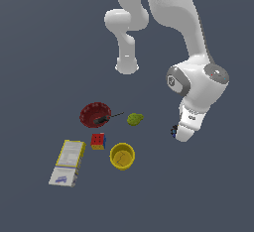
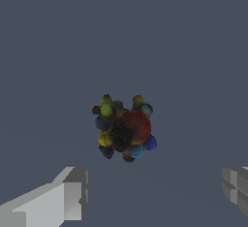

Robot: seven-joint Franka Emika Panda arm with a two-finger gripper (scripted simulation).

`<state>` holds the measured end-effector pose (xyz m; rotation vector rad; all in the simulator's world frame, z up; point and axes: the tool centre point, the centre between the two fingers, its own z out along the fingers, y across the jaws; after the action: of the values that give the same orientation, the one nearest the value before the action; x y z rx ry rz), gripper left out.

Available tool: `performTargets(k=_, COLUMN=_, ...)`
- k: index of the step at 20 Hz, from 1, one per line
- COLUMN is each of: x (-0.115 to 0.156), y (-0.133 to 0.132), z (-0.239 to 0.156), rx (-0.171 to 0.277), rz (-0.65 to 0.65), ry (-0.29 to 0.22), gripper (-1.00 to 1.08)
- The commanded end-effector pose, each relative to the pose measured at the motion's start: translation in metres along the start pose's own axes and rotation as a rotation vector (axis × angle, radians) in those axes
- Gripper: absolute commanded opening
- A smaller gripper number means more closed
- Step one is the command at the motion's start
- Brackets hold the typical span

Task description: Pick up a designated object from a clutter of objects.

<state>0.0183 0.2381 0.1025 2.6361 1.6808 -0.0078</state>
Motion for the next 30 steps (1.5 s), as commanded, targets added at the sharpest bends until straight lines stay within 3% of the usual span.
performTargets(k=1, x=0.009, y=-0.008, z=0.011, rx=0.004, rz=-0.054, ry=0.006, gripper=1.00)
performTargets(k=12, x=0.018, y=-0.018, z=0.025, rx=0.010, rz=-0.106, ry=0.012, gripper=1.00)
performTargets(k=26, x=0.019, y=-0.019, z=0.073, rx=0.010, rz=-0.112, ry=0.013, gripper=1.00)
performTargets(k=27, x=0.019, y=-0.019, z=0.073, rx=0.010, rz=-0.112, ry=0.013, gripper=-1.00)
performTargets(k=30, x=0.019, y=-0.019, z=0.073, rx=0.010, rz=-0.112, ry=0.013, gripper=-1.00)
